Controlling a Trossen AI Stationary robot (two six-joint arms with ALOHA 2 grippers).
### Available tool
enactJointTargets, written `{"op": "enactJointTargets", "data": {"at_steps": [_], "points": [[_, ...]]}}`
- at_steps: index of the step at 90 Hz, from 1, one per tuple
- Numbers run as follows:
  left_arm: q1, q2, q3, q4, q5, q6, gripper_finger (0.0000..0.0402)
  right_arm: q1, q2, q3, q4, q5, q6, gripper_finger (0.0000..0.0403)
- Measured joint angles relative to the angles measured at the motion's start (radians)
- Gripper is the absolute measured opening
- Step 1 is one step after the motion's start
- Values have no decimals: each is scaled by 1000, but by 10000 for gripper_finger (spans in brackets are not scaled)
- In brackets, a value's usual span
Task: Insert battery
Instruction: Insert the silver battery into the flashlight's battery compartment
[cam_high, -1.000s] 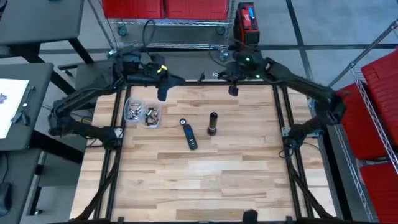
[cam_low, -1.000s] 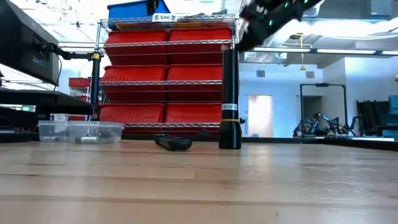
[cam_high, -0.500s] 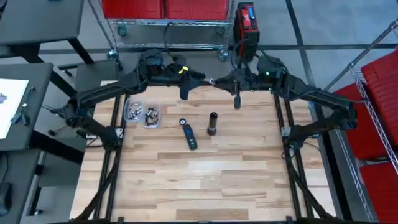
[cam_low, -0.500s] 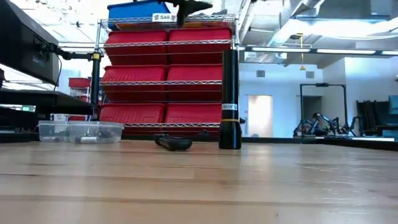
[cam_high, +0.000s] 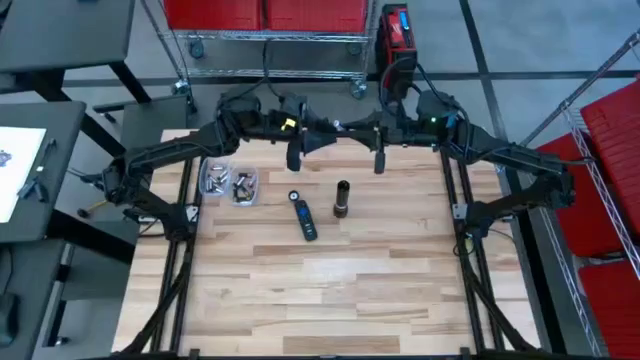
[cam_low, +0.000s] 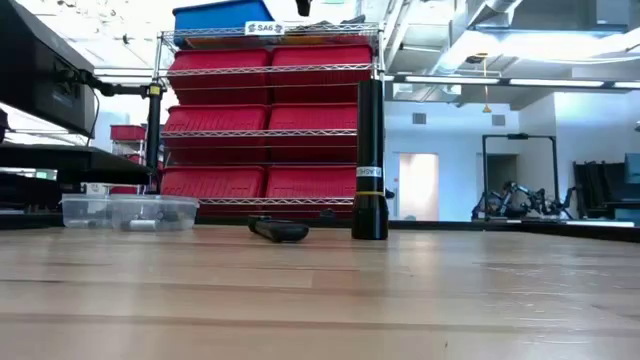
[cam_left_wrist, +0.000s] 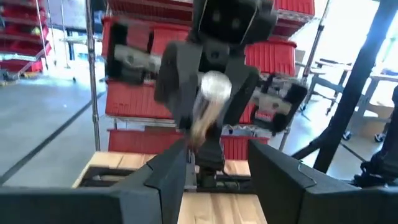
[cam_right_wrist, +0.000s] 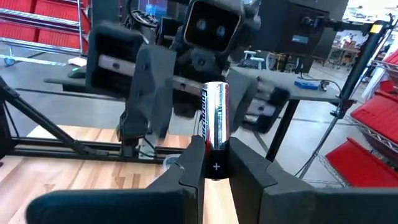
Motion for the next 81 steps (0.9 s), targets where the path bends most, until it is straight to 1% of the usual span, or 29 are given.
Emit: {"op": "enactJointTargets", "data": {"at_steps": [24,35,47,61,70,81], "points": [[-10,9,0,37,-11,-23,149,22,12,0,1,0,0,38],[-22,11,0,38,-38,1,148,26,20,0,11,1,0,38],[-26,11,0,36,-42,10,143,28,20,0,22,0,-1,38],[-26,11,0,37,-63,29,112,27,20,0,40,1,-2,38],[-30,11,0,36,-89,39,77,26,20,0,36,3,0,38],[-29,11,0,56,-94,44,33,24,19,0,40,10,5,38]]}}
